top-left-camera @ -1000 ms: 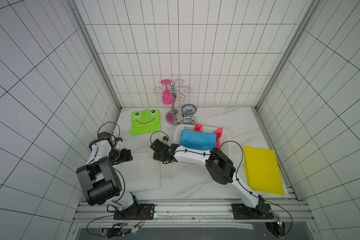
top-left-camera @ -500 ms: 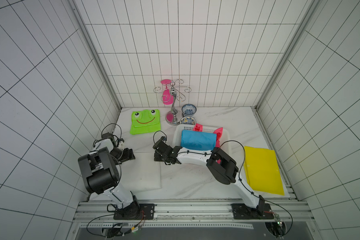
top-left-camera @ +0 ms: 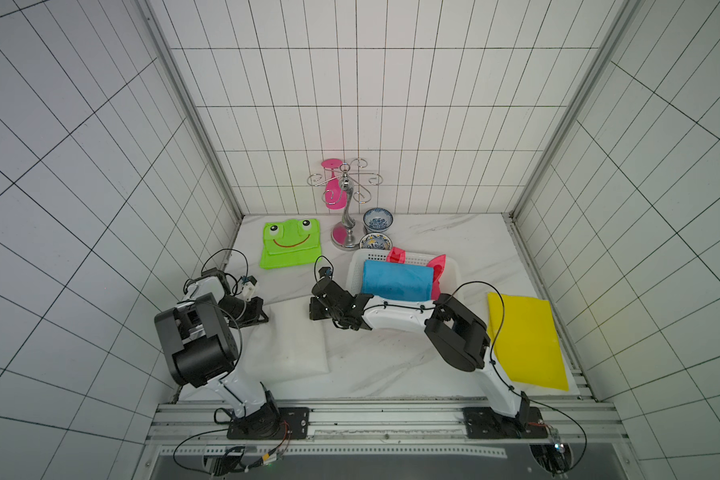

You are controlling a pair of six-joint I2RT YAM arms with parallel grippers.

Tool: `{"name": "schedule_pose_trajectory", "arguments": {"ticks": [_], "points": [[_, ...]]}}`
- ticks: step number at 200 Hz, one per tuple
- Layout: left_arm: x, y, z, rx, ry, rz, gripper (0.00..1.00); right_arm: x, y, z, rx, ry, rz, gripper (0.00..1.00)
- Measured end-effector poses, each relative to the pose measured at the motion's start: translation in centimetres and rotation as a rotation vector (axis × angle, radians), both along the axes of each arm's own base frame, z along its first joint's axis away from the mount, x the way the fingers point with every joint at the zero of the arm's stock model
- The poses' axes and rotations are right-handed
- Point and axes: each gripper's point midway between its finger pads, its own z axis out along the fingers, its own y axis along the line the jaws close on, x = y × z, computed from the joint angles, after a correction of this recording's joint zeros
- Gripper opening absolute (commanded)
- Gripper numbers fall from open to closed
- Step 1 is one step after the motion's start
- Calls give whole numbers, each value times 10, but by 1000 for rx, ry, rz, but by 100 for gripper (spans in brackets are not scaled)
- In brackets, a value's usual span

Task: Put the folded raincoat in the basket
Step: Pick up the raincoat from the center of the board.

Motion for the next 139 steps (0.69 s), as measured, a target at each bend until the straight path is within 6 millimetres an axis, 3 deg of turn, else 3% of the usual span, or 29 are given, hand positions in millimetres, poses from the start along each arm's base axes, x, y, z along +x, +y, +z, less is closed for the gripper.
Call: {"name": "schedule_pose_trajectory", "arguments": {"ticks": [22,72,104,139], "points": [[-2,-5,20,-36,-43,-7,0,-2,-4,36,40,-53,23,0],[-3,-18,90,-24,-241,-38,0,-5,-15,125,154,-177,48,0],[-4,-33,112,-38,-306,-69,0,-8,-31,149,161,-218,34,0],[-3,-84,111,-47,-283,-240,0,-11,-61,164,104,-249,7,0]]}}
